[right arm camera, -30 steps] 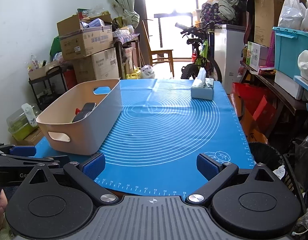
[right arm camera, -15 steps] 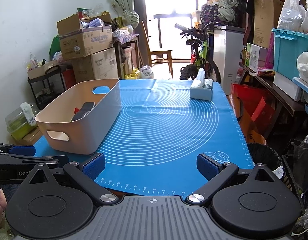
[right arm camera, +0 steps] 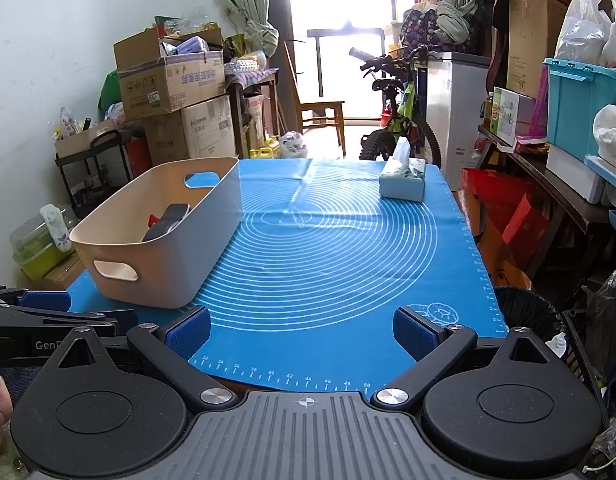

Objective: Organize rigid objects

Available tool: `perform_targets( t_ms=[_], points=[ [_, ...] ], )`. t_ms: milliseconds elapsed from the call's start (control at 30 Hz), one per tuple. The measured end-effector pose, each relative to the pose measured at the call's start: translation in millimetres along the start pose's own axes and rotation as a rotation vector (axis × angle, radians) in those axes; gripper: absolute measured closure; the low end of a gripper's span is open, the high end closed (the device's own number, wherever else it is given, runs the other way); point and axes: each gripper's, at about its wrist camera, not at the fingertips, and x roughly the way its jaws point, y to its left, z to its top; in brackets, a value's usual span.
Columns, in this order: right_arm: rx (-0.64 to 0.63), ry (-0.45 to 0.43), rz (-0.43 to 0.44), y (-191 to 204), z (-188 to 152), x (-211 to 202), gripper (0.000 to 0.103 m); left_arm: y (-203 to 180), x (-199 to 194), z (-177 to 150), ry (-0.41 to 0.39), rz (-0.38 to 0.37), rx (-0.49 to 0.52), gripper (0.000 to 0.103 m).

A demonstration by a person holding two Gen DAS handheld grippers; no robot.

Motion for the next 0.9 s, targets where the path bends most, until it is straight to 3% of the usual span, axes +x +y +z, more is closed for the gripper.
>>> perform_targets(
  t_ms=[900],
  points=[
    [-0.007,-0.006,0.0,0.0,-1.9,-0.7,0.006,-0.3,0.2,0.5,0.0,-0.005,-0.01,0.025]
  ],
)
